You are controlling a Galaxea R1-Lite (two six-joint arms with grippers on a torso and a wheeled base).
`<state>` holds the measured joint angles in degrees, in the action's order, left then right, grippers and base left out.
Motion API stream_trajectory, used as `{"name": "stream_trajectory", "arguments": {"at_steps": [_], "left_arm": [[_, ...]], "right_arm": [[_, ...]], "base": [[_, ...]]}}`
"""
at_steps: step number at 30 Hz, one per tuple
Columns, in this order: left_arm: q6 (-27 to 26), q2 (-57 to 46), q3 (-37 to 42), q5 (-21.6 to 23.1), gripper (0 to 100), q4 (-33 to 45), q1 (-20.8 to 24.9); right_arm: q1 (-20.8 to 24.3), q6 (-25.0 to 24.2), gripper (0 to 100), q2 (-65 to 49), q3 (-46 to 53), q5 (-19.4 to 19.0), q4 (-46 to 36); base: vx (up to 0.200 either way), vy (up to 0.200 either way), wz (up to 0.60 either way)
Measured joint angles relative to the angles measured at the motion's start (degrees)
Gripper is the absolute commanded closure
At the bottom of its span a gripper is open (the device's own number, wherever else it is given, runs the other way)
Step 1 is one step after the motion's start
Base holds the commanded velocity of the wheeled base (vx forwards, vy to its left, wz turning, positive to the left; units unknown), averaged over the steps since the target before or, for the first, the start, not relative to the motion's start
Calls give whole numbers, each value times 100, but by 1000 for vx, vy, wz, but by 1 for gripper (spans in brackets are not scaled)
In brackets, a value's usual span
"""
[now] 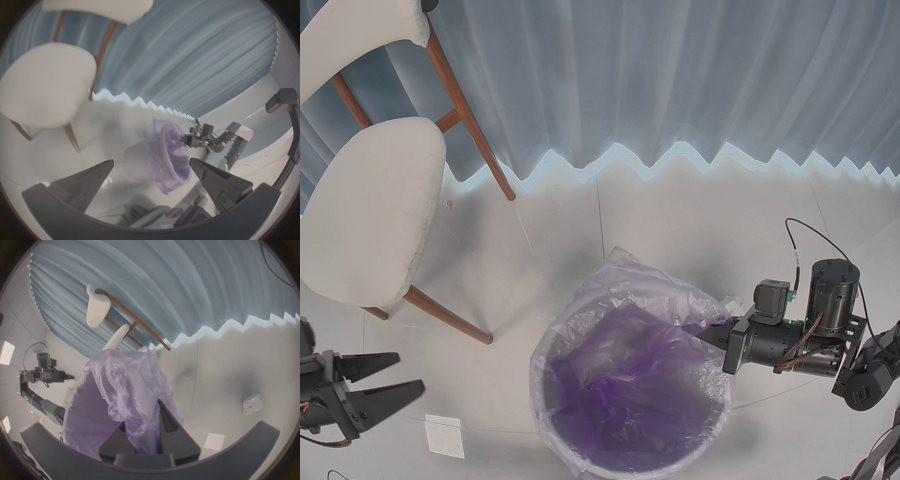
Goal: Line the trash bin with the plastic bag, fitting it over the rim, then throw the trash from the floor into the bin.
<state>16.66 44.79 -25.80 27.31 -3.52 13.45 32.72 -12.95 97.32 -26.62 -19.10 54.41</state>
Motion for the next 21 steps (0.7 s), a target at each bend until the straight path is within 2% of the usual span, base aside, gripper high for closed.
{"name": "stream_trajectory", "arguments": {"at_steps": [4, 7, 14, 21], "left_arm": [[173, 789, -74, 683, 0, -6, 165], [296, 1312, -74, 925, 0, -20, 228], [396, 2160, -66, 1076, 0, -46, 262], [400, 2640, -113, 1073, 0, -471, 289]], "right_arm": [[18, -389, 100, 113, 17, -128, 285], [27, -506, 100, 194, 11, -167, 373], [60, -594, 100, 312, -68, -205, 438], [63, -599, 100, 349, -82, -207, 435]], "base": [[0, 0, 0], [0, 0, 0], [0, 0, 0], [0, 0, 0]]}}
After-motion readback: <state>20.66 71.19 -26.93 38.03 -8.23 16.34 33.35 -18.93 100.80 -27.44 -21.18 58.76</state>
